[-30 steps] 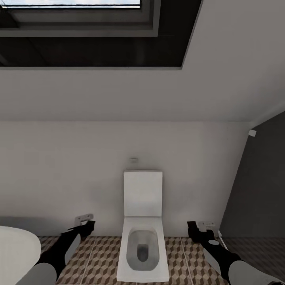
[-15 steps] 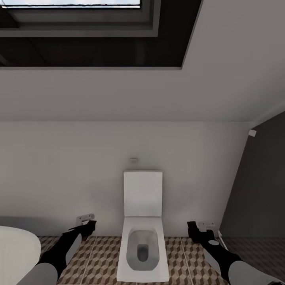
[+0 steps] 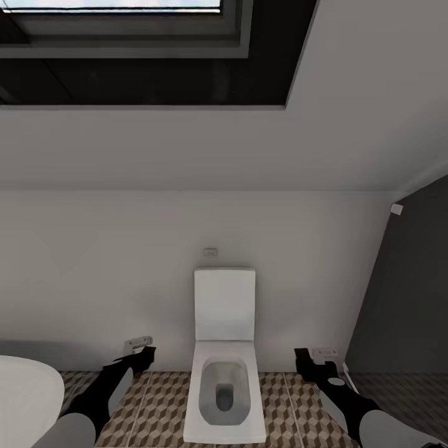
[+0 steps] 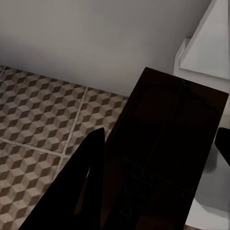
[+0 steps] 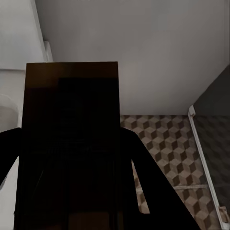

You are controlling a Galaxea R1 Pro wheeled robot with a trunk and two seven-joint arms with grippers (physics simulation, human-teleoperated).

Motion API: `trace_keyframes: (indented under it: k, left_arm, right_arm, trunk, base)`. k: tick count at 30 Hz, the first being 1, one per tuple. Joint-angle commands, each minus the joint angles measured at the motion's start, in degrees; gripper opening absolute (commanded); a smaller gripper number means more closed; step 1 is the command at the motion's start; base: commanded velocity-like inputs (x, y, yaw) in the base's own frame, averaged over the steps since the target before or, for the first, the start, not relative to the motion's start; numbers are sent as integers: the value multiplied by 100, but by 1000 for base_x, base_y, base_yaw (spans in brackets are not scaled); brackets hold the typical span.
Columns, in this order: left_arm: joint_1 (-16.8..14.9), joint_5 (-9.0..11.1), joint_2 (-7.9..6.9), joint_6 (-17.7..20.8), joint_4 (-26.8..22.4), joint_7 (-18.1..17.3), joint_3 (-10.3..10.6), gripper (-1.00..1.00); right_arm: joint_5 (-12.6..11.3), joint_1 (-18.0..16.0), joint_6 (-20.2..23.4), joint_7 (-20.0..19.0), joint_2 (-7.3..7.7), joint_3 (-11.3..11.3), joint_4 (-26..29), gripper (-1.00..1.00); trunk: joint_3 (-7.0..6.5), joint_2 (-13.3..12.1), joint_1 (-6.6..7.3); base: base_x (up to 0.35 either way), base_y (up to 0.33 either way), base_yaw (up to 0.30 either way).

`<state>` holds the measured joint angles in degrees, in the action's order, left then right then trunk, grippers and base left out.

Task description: Take the four mousetraps from the cabinet in the bathroom and place them on the bathroom floor. Make sure all four end up on the same floor surface, and ensure that at least two of them are either under or directly next to the same bathroom sink.

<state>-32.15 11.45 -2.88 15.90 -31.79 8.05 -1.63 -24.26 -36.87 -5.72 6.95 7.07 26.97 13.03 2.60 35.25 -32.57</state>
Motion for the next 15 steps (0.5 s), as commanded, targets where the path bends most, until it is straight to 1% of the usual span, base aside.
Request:
trace_keyframes:
  k: [1,9,11,15]
  left_arm:
    - [-4,55,5,32,-12,30,6,-100]
    - [-4,45,21,3,-20,38,14,-100]
    - [-3,47,5,-6,-20,32,-3,-100]
    - [-3,58,23,-19,-20,44,-17,-100]
  right_arm:
    - [-68,-5,-17,16,4,47,3,-100]
    - [-70,-5,-17,25,5,45,-1,-100]
    - [-70,-5,-17,25,5,45,0,-100]
    - [-70,-6,-17,26,5,45,4,-100]
  trunk:
    - [11,10,-2]
    - [11,10,-2]
    - [11,10,-2]
    - [11,10,-2]
  base:
    - [0,0,0]
    - [0,0,0]
    - [0,0,0]
    - [0,0,0]
